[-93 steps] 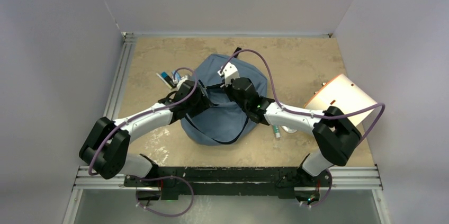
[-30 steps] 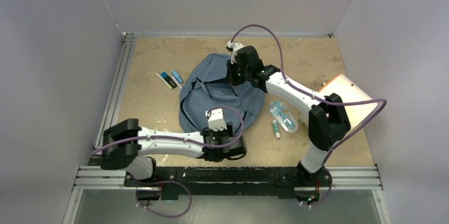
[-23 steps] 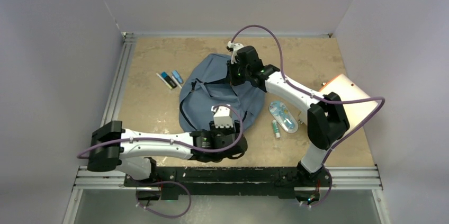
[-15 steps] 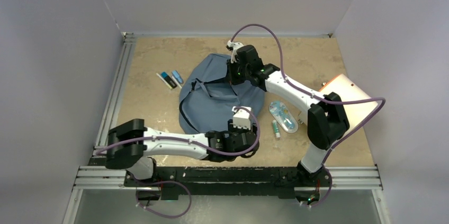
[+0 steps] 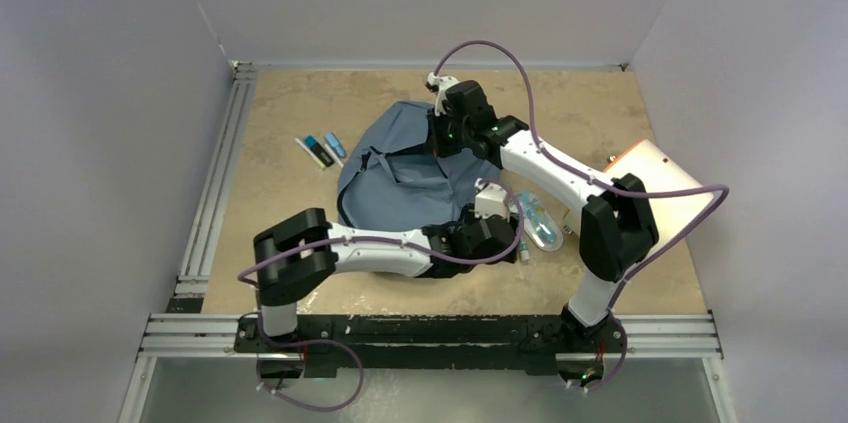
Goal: Pack the student bag
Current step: Pick up the stationery from the center of the board.
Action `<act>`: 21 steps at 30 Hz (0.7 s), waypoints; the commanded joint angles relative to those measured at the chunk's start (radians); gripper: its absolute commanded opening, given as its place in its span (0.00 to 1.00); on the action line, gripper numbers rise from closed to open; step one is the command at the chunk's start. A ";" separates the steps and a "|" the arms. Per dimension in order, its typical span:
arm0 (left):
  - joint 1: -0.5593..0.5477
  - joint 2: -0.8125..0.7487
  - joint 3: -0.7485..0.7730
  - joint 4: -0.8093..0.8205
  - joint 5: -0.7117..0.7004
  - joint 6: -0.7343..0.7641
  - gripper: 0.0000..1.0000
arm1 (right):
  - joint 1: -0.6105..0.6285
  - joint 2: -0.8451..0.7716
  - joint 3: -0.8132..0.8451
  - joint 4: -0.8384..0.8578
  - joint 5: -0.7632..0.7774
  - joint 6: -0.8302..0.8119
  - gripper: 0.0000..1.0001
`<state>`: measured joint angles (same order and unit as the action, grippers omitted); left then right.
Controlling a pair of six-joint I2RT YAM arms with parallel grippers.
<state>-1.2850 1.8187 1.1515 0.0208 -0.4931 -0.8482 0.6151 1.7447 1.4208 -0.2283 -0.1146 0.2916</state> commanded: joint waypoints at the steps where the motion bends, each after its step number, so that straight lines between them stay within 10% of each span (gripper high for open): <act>1: 0.000 0.081 0.152 -0.014 0.032 0.042 0.64 | -0.005 -0.002 0.087 0.046 0.019 -0.029 0.00; 21: 0.011 0.334 0.445 -0.348 0.012 -0.126 0.64 | -0.010 0.033 0.097 0.036 0.013 -0.068 0.00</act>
<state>-1.2804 2.1494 1.5475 -0.2943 -0.4675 -0.9501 0.6140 1.7943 1.4780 -0.2516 -0.1150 0.2413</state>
